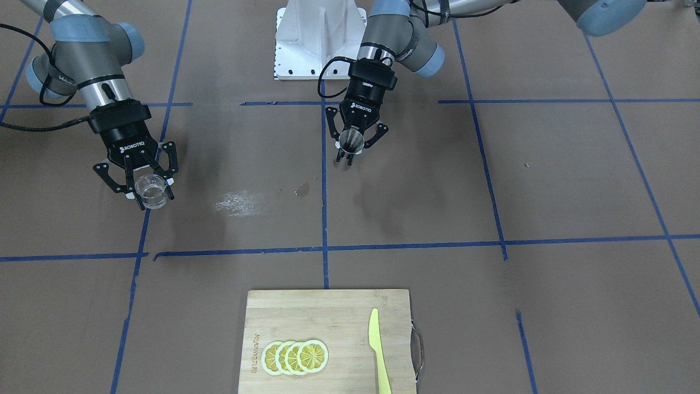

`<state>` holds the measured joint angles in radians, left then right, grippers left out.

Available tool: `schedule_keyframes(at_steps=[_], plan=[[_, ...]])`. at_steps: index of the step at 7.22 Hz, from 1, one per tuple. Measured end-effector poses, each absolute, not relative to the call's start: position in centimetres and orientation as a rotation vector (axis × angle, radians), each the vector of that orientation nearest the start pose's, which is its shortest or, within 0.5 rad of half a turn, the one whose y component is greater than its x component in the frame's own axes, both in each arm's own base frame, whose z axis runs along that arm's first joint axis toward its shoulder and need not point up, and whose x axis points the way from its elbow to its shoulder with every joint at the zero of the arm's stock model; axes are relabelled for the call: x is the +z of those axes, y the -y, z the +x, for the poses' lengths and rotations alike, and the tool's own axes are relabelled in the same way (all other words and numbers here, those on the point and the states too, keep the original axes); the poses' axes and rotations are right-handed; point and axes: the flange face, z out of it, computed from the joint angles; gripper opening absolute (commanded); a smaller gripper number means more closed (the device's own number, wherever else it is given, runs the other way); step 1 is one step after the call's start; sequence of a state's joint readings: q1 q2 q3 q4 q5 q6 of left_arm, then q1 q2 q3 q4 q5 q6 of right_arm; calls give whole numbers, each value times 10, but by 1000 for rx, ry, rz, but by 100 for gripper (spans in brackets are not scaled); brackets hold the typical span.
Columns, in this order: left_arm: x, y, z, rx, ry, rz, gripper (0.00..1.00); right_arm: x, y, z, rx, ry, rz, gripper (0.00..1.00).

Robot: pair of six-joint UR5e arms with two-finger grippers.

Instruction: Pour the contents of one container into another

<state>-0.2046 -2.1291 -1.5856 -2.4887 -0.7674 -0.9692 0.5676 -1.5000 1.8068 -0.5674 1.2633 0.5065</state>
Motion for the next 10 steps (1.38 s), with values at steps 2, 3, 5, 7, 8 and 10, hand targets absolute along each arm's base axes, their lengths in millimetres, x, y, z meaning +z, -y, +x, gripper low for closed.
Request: schedule_keyframes(at_steps=[2, 3, 5, 7, 8, 10], plan=[[201, 328, 589, -248, -1055, 1107, 0, 357, 418, -355, -264, 677, 1125, 0], [197, 328, 592, -243, -1064, 1102, 0, 336, 418, -357, -309, 649, 1130, 0], [196, 330, 605, -223, -1062, 1089, 0, 303, 418, -360, -369, 634, 1141, 0], [197, 332, 620, -156, -1062, 1067, 0, 283, 412, -356, -436, 647, 1146, 0], [200, 333, 624, -129, -1059, 1059, 0, 267, 412, -356, -475, 626, 1152, 0], [201, 341, 625, -67, -1056, 1054, 0, 235, 414, -365, -508, 606, 1148, 0]])
